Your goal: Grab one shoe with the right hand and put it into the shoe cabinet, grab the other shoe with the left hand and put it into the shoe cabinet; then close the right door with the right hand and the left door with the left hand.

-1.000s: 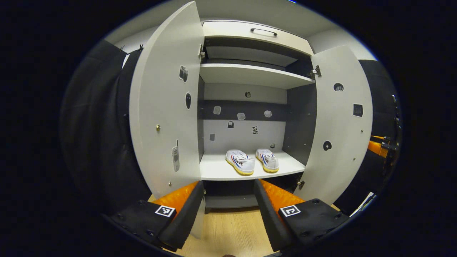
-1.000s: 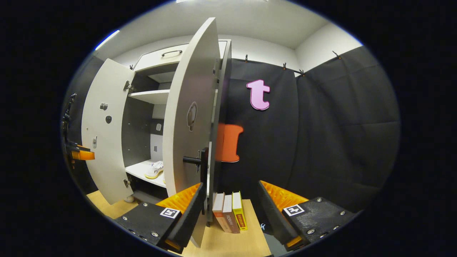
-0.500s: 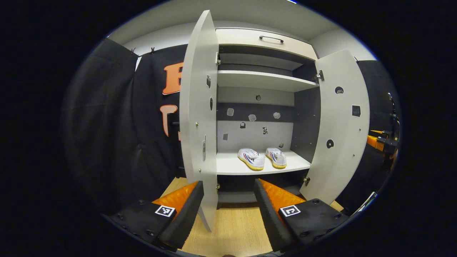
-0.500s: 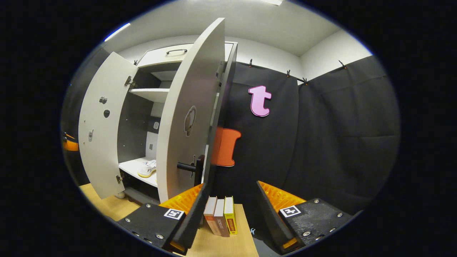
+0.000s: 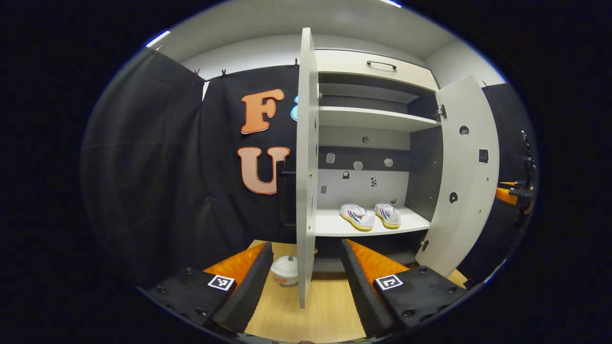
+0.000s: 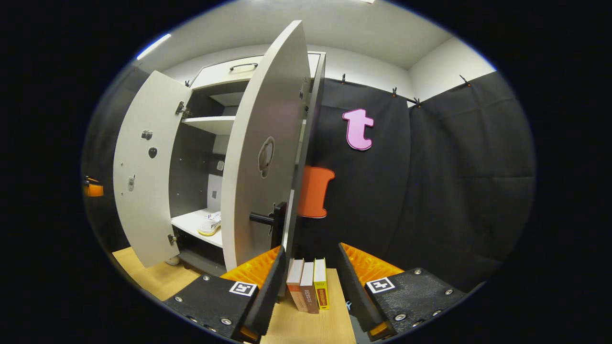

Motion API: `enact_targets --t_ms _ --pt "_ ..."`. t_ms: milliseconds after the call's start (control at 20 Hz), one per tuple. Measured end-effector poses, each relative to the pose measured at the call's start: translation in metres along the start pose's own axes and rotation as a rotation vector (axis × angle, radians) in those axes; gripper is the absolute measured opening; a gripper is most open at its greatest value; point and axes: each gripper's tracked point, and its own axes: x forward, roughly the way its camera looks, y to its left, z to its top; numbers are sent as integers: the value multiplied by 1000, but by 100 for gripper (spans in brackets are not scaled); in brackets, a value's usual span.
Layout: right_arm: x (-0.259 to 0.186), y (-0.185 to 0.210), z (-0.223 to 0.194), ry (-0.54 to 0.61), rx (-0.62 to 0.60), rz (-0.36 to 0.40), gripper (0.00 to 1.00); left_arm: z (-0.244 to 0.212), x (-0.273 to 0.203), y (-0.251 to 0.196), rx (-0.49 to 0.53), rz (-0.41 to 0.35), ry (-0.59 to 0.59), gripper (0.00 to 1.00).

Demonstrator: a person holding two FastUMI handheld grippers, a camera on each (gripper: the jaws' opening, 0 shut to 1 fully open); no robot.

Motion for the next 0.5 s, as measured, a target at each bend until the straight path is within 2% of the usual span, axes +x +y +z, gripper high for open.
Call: enact_targets --t_ms 50,150,500 --pt "0 4 1 -1 6 12 69 -1 0 7 -6 10 1 91" --pt "-1 14 0 -1 19 36 69 -4 2 19 -18 26 6 94" --pt "2 52 5 -21 33 153 69 -14 7 49 -33 59 22 92"
